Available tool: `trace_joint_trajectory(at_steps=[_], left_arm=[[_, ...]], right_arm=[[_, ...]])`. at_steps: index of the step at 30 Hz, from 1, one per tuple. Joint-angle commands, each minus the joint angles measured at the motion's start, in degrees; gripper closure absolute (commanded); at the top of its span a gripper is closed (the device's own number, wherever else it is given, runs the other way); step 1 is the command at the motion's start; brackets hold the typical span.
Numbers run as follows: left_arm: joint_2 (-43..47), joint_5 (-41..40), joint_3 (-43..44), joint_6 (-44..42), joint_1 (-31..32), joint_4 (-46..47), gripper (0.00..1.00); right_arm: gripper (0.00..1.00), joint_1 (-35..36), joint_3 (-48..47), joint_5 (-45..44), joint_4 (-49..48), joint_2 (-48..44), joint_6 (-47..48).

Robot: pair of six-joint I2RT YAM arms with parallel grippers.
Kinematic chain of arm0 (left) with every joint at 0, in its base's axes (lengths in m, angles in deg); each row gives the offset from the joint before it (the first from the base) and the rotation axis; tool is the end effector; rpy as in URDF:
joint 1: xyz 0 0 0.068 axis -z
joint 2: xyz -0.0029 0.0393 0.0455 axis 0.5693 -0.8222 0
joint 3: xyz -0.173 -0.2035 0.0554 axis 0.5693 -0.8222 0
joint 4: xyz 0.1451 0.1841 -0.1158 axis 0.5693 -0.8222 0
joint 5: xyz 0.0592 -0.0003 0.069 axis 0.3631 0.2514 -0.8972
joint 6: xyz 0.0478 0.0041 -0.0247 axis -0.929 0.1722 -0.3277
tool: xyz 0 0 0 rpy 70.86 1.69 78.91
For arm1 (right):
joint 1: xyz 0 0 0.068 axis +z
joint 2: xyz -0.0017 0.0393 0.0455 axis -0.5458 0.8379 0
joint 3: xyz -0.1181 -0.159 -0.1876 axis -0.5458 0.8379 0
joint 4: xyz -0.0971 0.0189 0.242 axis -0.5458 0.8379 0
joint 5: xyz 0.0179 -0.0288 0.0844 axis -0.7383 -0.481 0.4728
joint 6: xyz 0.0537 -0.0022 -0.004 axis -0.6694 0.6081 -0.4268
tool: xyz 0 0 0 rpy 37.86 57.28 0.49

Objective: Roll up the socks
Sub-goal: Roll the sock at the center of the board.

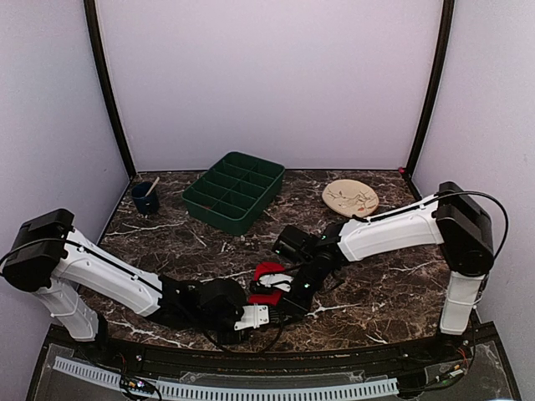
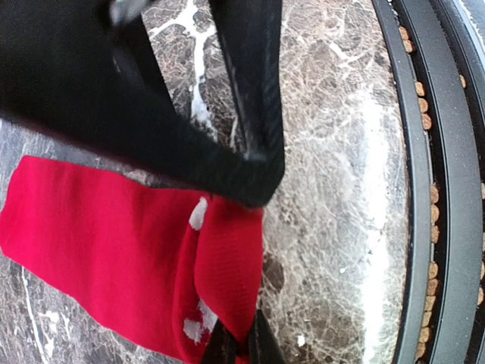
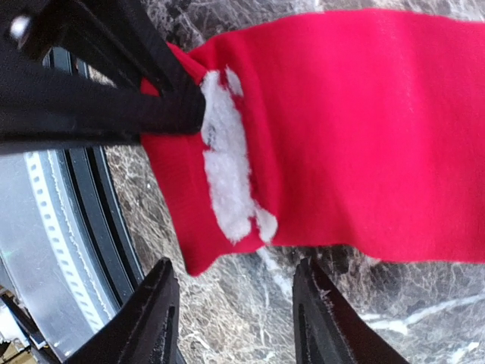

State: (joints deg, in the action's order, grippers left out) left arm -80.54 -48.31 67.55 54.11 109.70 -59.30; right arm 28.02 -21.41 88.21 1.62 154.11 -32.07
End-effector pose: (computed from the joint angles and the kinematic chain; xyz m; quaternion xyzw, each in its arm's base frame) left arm 0.0814 -0.2891 0.1351 0.6454 0.6645 -0.1406 0.3496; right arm 0.1612 0.3257 0.1507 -0.5531 0.7864 0.2744 0.0207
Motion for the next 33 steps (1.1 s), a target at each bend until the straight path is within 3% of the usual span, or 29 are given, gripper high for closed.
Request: trace_joint_trajectory(at_steps=[1,22,33], left_arm=[[0.8,4.1,1.9,0.6,-1.3,-3.6,0.99],[-7.7,29.0,13.7,1.0,-9.9,-23.1,1.00],[-13.6,42.7,19.6,-0.2,-16.5,-32.5,1.00]], right_arm=[[0.51,-0.8,4.3,-1.1,-5.2,-4.8,-3.0],[0.51,0.1,22.7,-19.3,-22.0,-21.4,-11.2],[0.52,9.5,27.6,-31.7,-24.9,-25.5,-10.9]])
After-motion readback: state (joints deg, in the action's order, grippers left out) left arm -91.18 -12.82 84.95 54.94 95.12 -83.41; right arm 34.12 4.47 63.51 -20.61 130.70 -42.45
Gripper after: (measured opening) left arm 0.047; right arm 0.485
